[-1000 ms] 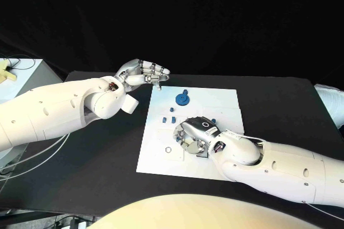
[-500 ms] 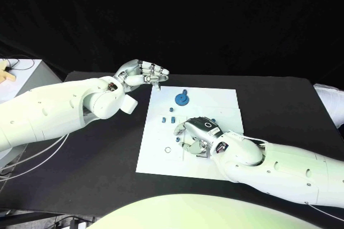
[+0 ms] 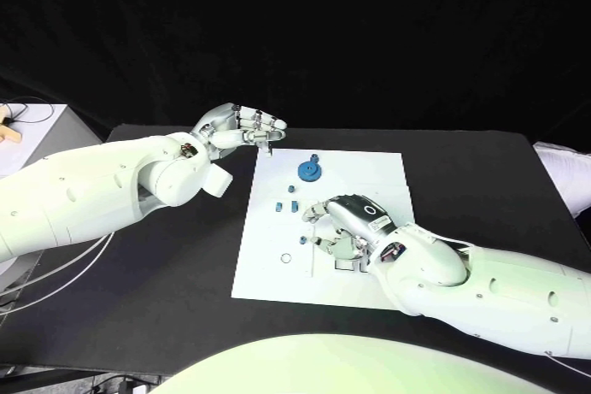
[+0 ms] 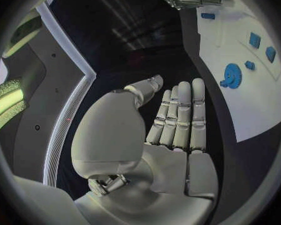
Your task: Assemble the parts on the task board
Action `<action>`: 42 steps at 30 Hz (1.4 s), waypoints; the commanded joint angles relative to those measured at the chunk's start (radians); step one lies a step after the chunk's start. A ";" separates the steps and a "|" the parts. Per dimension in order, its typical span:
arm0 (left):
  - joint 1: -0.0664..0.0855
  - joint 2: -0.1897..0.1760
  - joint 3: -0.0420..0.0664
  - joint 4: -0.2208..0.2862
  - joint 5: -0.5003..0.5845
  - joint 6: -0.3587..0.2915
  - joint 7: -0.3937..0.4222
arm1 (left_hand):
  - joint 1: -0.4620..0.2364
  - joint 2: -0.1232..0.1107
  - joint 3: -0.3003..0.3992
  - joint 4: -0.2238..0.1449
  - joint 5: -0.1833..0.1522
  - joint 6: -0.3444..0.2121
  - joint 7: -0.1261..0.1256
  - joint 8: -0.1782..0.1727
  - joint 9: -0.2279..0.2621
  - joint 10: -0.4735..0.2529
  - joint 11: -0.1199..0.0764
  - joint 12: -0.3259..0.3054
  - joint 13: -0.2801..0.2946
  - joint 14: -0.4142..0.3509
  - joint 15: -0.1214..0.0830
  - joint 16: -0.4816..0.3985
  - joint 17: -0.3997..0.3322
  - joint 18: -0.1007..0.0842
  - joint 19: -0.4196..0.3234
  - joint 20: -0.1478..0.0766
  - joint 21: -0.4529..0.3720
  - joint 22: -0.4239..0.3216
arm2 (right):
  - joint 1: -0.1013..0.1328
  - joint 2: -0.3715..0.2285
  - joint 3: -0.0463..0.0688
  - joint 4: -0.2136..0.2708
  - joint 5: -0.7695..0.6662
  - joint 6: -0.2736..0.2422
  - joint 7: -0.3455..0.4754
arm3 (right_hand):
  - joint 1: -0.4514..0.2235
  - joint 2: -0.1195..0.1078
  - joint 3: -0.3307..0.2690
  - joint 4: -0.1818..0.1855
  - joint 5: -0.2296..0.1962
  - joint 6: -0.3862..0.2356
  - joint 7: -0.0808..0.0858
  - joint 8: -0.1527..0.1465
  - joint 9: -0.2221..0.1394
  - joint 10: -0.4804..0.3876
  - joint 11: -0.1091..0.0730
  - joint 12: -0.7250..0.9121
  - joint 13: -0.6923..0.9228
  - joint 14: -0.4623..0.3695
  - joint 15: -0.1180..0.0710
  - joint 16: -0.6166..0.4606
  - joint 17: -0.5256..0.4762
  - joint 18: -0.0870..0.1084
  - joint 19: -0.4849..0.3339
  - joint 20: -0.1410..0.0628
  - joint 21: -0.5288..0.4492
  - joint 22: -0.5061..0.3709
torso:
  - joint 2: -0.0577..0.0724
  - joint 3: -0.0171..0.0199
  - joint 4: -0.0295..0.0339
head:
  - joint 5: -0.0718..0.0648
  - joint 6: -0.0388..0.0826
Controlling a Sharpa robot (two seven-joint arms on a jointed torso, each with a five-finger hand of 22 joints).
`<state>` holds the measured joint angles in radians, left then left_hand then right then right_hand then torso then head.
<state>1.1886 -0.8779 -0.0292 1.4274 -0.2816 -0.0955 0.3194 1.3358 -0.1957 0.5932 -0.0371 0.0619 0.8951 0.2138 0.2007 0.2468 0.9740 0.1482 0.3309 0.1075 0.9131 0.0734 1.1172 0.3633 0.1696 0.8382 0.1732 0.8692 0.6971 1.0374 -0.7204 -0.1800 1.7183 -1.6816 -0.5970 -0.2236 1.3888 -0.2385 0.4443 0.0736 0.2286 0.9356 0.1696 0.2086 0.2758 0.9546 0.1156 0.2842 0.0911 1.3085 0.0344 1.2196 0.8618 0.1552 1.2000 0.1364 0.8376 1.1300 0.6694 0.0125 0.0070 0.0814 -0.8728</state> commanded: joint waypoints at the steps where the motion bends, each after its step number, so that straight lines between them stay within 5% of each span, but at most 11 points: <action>1: 0.000 0.001 0.001 0.001 0.006 0.019 0.003 | 0.009 0.004 -0.007 0.001 0.003 -0.008 -0.001 -0.005 -0.001 -0.007 0.001 0.006 -0.001 -0.001 0.005 -0.006 -0.001 0.014 0.009 -0.001 -0.005 -0.001 | 0.027 -0.041 0.008 0.026 0.088 -0.006 0.029 | 0.004 -0.008 0.028 0.010 0.006 0.015 0.001 -0.001 -0.002 0.031 -0.006 0.024 -0.004 0.043 -0.005 0.033 0.036 -0.019 0.054 -0.007 0.076 0.046 | -0.001 -0.0005 -0.0009 | -0.010 0.000; 6: 0.000 0.002 0.001 0.000 0.006 0.020 0.003 | 0.009 0.004 -0.007 0.001 0.003 -0.008 -0.001 -0.005 -0.001 -0.007 0.001 0.006 -0.001 -0.001 0.005 -0.006 -0.001 0.014 0.009 -0.001 -0.005 -0.001 | 0.094 -0.120 0.014 0.031 0.174 0.109 0.081 | -0.008 -0.028 0.068 0.021 0.007 0.025 -0.002 -0.002 -0.004 0.075 -0.012 0.029 -0.020 0.094 -0.013 0.070 0.093 -0.036 0.110 -0.017 0.161 0.098 | -0.001 -0.0018 -0.0024 | -0.020 0.000; 9: 0.000 0.003 0.001 -0.001 0.006 0.021 0.003 | 0.009 0.004 -0.007 0.001 0.003 -0.008 -0.001 -0.005 -0.001 -0.007 0.001 0.006 -0.001 -0.001 0.005 -0.006 -0.001 0.014 0.009 -0.001 -0.005 -0.001 | 0.127 -0.154 0.016 0.012 0.222 0.180 0.133 | -0.027 -0.046 0.022 0.029 0.050 0.002 -0.004 -0.015 -0.009 0.035 -0.009 0.005 -0.026 0.091 -0.011 0.072 0.087 -0.035 0.104 -0.014 0.147 0.094 | -0.001 -0.0020 -0.0029 | -0.025 0.000; 13: 0.000 0.004 0.001 -0.003 0.006 0.022 0.003 | 0.009 0.004 -0.009 0.002 0.002 -0.007 -0.001 -0.003 -0.001 -0.007 0.001 0.008 -0.001 -0.001 0.005 -0.007 -0.001 0.014 0.010 0.000 -0.007 -0.002 | 0.151 -0.186 0.017 -0.020 0.214 0.243 0.165 | -0.003 -0.030 -0.093 0.035 0.061 -0.007 -0.001 -0.021 -0.010 0.001 -0.007 0.005 -0.025 0.080 -0.007 0.073 0.069 -0.031 0.093 -0.009 0.120 0.084 | 0.000 -0.0006 -0.0012 | -0.030 0.000; 19: 0.000 0.005 0.001 -0.004 0.006 0.023 0.002 | 0.009 0.004 -0.009 0.002 0.002 -0.007 -0.001 -0.003 -0.001 -0.007 0.001 0.008 -0.001 -0.001 0.005 -0.007 -0.001 0.014 0.010 0.000 -0.007 -0.002 | 0.159 -0.190 0.017 -0.050 0.160 0.298 0.168 | 0.064 0.011 -0.267 0.077 0.067 -0.008 -0.005 -0.030 -0.016 -0.026 -0.005 0.013 -0.025 0.072 -0.006 0.069 0.040 -0.027 0.088 -0.008 0.087 0.072 | 0.001 -0.0002 0.0001 | -0.031 0.000; 21: 0.000 0.005 0.001 -0.004 0.006 0.023 0.002 | 0.009 0.004 -0.009 0.002 0.002 -0.007 -0.001 -0.003 -0.001 -0.007 0.001 0.008 -0.001 -0.001 0.005 -0.007 -0.001 0.014 0.010 0.000 -0.007 -0.002 | 0.159 -0.187 0.017 -0.055 0.145 0.317 0.164 | 0.109 0.031 -0.366 0.121 0.075 -0.009 -0.008 -0.034 -0.019 -0.037 -0.004 0.020 -0.025 0.068 -0.005 0.071 0.031 -0.025 0.087 -0.007 0.072 0.068 | 0.001 -0.0004 -0.0001 | -0.031 0.000; 25: 0.000 0.004 0.001 -0.004 0.006 0.024 0.002 | 0.009 0.004 -0.009 0.002 0.002 -0.007 -0.001 -0.003 -0.001 -0.007 0.001 0.008 -0.001 -0.001 0.005 -0.007 -0.001 0.014 0.010 0.000 -0.007 -0.002 | 0.156 -0.179 0.015 -0.066 0.113 0.354 0.149 | 0.156 0.040 -0.445 0.181 0.070 -0.012 -0.014 -0.038 -0.021 -0.050 -0.003 0.028 -0.025 0.062 -0.004 0.070 0.017 -0.024 0.084 -0.006 0.054 0.063 | 0.001 -0.0008 0.0008 | -0.030 0.000; 33: 0.000 0.004 0.001 -0.004 0.006 0.025 0.002 | 0.009 0.004 -0.009 0.002 0.002 -0.007 -0.001 -0.003 -0.001 -0.007 0.001 0.008 -0.001 -0.001 0.005 -0.007 -0.001 0.014 0.010 0.000 -0.007 -0.002 | 0.147 -0.158 0.013 -0.085 0.075 0.318 0.119 | 0.203 0.068 -0.449 0.213 0.060 0.005 -0.007 -0.031 -0.018 -0.027 -0.008 0.046 -0.024 0.075 -0.009 0.083 0.031 -0.029 0.107 -0.010 0.086 0.084 | 0.001 -0.0005 0.0005 | -0.029 0.000; 42: 0.000 0.003 0.001 -0.004 0.006 0.025 0.000 | 0.009 0.005 -0.011 0.002 0.002 -0.007 -0.001 -0.002 -0.001 -0.007 0.001 0.011 -0.001 -0.001 0.005 -0.007 -0.002 0.014 0.010 0.000 -0.009 -0.004 | 0.138 -0.136 0.012 -0.095 0.067 0.299 0.101 | 0.214 0.096 -0.383 0.217 0.029 0.066 -0.012 -0.018 -0.020 0.055 -0.018 0.040 -0.027 0.122 -0.019 0.113 0.100 -0.045 0.159 -0.023 0.170 0.134 | 0.001 -0.0009 -0.0003 | -0.030 0.000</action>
<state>1.1885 -0.8757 -0.0294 1.4220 -0.2815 -0.0860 0.3154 1.3358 -0.1957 0.5904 -0.0343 0.0619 0.8951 0.2138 0.2008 0.2469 0.9740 0.1482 0.3362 0.1076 0.9131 0.0734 1.1172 0.3625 0.1696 0.8416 0.1697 0.8632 0.6942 1.1773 -0.8584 -0.1678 1.6239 -1.5872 -0.2951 -0.1095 1.6004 -0.1475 0.0588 0.2907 0.2613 0.9939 0.1572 0.1884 0.2571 1.0041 0.0968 0.3269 0.0646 1.4239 0.0141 1.3287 0.9613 0.1237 1.3526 0.1143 1.0045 1.2638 0.6706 0.0119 0.0076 0.0509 -0.8728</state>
